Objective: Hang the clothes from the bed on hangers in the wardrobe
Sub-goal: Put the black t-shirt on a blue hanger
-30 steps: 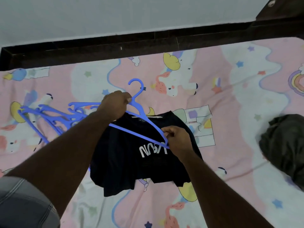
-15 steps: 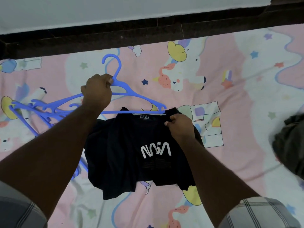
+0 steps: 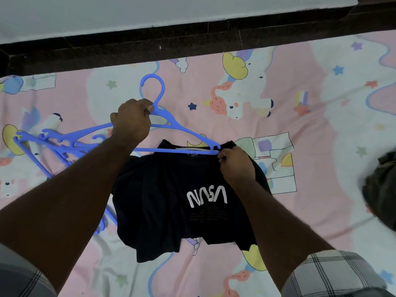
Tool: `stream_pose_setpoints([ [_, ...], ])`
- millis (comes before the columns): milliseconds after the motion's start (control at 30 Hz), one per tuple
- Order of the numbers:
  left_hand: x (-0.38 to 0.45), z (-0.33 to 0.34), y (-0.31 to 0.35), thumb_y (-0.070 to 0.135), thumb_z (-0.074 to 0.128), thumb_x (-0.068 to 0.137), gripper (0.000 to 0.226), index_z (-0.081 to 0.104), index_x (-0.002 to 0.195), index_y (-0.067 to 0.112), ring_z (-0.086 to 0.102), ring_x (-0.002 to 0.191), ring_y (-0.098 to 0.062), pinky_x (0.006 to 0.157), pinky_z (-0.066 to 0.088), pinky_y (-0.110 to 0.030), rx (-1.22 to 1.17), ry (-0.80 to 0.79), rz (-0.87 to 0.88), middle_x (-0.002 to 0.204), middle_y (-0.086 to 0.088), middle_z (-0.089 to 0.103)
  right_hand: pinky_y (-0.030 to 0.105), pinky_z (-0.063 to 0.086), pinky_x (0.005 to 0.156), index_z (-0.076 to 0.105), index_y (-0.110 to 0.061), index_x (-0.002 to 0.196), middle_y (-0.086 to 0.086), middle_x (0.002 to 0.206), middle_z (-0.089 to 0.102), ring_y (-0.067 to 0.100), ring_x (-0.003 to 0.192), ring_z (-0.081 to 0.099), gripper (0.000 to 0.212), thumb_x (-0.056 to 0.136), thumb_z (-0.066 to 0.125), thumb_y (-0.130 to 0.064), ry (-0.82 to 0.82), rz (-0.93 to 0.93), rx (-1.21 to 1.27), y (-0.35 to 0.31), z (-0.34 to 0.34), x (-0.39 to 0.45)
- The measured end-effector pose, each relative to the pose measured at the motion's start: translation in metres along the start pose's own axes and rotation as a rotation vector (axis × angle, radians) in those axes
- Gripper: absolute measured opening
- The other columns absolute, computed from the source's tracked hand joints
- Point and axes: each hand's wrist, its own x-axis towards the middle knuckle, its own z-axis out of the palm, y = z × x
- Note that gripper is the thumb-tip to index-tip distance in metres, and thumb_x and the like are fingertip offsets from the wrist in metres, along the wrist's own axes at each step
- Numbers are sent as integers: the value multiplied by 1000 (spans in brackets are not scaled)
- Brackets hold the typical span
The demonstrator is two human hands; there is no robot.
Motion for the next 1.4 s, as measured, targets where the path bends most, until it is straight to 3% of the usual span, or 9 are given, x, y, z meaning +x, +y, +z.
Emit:
stream_pose_setpoints([
  [267,-3,6,11,13,39,105,31,63,123,20,57,107,-35,89,34,-43,-64,-49,0,110,-10,59,41,53,71,72,-10,103,10,95,63,31,88,58,19,94,56,-9,322,-140,115,-11,-5,-19],
  [400,-8,12,41,13,38,103,30,64,113,23,56,106,-32,90,32,-41,-153,-105,36,110,-8,59,41,54,75,75,-11,100,9,94,68,31,86,61,20,88,61,-2,383,-235,170,-18,-8,-24],
  [667,-42,42,113,9,45,92,25,60,84,27,60,99,-29,97,46,-47,-337,-371,117,103,-1,66,35,52,67,76,-9,91,9,87,71,30,78,62,25,80,58,5,431,-353,190,-28,-22,-27],
  [733,-52,49,123,12,49,95,23,71,97,19,62,102,-27,96,48,-39,-440,-399,173,109,-3,70,35,53,66,75,-8,85,10,82,72,30,73,62,22,82,55,2,414,-359,172,-22,-22,-26],
  [833,-55,47,114,17,54,99,30,68,125,11,62,112,-24,89,40,-23,-528,-297,117,125,-5,68,36,54,70,77,-11,97,7,90,72,29,79,63,25,87,55,-4,374,-267,162,-8,-19,-24],
  [1033,-55,31,30,13,54,97,24,70,116,11,63,110,-23,84,36,-20,-510,-10,-203,117,-4,71,35,53,78,76,-11,108,5,94,75,23,87,66,24,92,58,-11,308,-245,212,-26,-17,-22],
  [1167,-69,32,1,16,54,99,26,69,119,12,61,112,-24,86,38,-24,-495,-13,-324,120,-4,69,25,48,87,75,-10,113,4,107,76,20,99,68,25,95,57,-11,170,-282,252,-54,-12,-12],
  [1300,-76,38,-10,15,55,100,28,68,124,10,62,115,-23,88,38,-21,-530,-31,-337,125,-6,69,42,50,95,71,-13,122,7,117,72,29,111,61,29,97,55,-16,41,-343,122,-73,-5,12],
  [1400,-75,39,-12,13,55,100,27,69,123,8,63,114,-23,88,40,-21,-549,-41,-307,124,-7,69,44,46,99,62,-19,134,6,127,66,28,124,48,36,99,54,-19,-48,-364,-28,-83,-4,30],
])
